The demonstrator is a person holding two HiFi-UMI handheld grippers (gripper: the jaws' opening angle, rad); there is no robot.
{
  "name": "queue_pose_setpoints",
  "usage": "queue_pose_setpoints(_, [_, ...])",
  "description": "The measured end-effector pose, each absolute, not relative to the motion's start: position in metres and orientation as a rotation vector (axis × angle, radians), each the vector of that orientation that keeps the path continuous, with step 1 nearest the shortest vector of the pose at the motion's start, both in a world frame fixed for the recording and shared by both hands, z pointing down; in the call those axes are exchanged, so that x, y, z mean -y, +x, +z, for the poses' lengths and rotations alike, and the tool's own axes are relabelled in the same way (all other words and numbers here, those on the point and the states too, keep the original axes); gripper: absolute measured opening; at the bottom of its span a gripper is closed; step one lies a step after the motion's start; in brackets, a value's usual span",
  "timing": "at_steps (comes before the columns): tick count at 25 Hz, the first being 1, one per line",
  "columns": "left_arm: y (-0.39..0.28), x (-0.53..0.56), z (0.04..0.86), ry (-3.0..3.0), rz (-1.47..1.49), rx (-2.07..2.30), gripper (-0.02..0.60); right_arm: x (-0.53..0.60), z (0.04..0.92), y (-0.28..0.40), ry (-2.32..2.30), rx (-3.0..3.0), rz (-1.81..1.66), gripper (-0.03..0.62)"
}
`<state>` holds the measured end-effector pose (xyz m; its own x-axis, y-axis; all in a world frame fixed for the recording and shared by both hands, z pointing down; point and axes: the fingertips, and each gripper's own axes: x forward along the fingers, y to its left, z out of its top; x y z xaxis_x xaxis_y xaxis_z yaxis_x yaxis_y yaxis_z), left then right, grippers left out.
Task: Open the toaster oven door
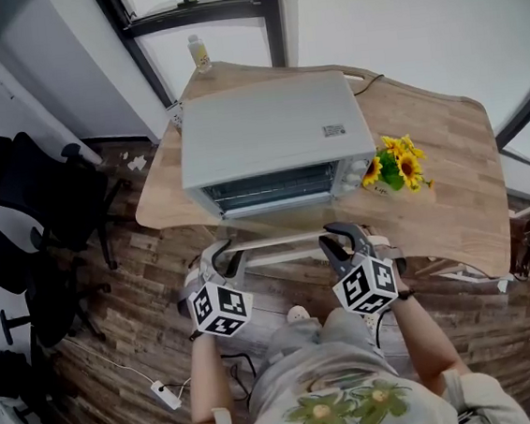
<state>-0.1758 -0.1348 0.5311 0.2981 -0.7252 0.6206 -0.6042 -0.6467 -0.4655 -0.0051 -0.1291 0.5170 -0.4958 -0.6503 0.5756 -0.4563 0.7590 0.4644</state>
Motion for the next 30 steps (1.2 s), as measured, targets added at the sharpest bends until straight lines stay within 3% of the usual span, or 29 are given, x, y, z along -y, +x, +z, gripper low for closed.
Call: queue_pose_setpoints(30, [-0.178,0.113,0.561,-2.482,-1.320,-1.209,0.127,0.107,0.540,-0.005,0.788,2.150,-0.278,0.077])
